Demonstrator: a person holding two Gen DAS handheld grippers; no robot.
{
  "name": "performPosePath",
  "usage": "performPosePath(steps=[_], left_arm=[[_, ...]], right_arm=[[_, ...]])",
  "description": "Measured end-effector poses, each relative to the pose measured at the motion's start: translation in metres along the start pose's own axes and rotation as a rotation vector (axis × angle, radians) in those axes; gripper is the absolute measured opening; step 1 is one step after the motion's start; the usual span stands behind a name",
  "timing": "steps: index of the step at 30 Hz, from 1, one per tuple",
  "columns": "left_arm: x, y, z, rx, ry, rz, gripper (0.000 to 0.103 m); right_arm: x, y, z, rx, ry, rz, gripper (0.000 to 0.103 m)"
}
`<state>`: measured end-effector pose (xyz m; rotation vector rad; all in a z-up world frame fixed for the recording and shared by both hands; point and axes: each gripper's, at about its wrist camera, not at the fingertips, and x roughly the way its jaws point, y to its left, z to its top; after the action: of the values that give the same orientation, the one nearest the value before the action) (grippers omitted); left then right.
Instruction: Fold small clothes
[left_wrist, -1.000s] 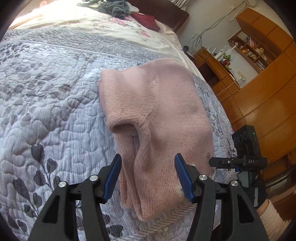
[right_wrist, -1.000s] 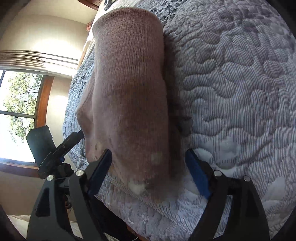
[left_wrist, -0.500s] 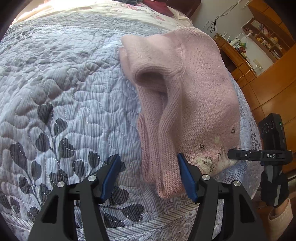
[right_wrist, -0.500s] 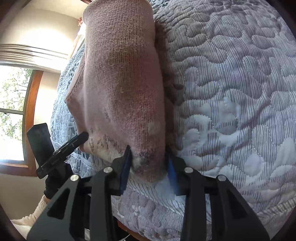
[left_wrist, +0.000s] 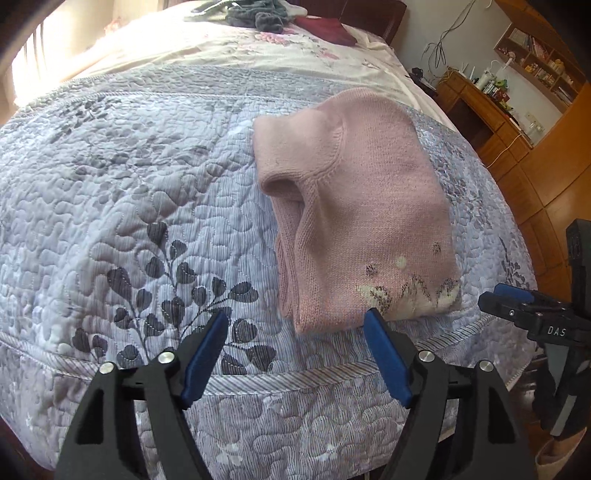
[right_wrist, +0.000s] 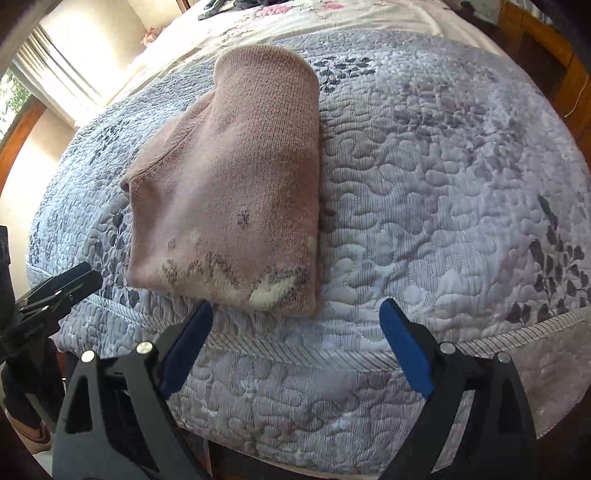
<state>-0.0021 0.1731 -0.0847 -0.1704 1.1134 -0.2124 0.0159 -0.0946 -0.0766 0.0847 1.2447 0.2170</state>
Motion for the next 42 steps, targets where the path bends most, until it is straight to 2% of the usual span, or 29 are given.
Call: performPosePath(steps=[6,8,13,19,29,42], left_arm=[[-0.031,-0.013,-0.006,0.015,-0.03,0.059,0.083],[-0.04,-0.015,-0.006,0.014,-0.039,0.076,0.085],[-0.061,-0.023,-0.009,0.011,-0.072,0.094,0.086],[-0.081,-0.036,-0.012,0.028,-0.097,0.095,0.086],[-0.108,-0.051,-0.023,0.061,-0.13,0.136,0.086],[-0.112,-0.062,-0.032,0.077,-0.115,0.167,0.086]], right_arm=[[-0.04,0.013,-0.003,-0.016,-0.101,-0.103,0.092],[-0.052,0.016,-0.004,-0.019,-0.127,-0.112,0.092],[-0.074,0.025,-0.008,-0.024,-0.154,-0.194,0.095],[-0.095,0.042,-0.02,-0.052,-0.186,-0.246,0.095],[-0.121,0.056,-0.038,-0.053,-0.203,-0.214,0.095],[-0.125,0.048,-0.047,-0.012,-0.184,-0.205,0.095]])
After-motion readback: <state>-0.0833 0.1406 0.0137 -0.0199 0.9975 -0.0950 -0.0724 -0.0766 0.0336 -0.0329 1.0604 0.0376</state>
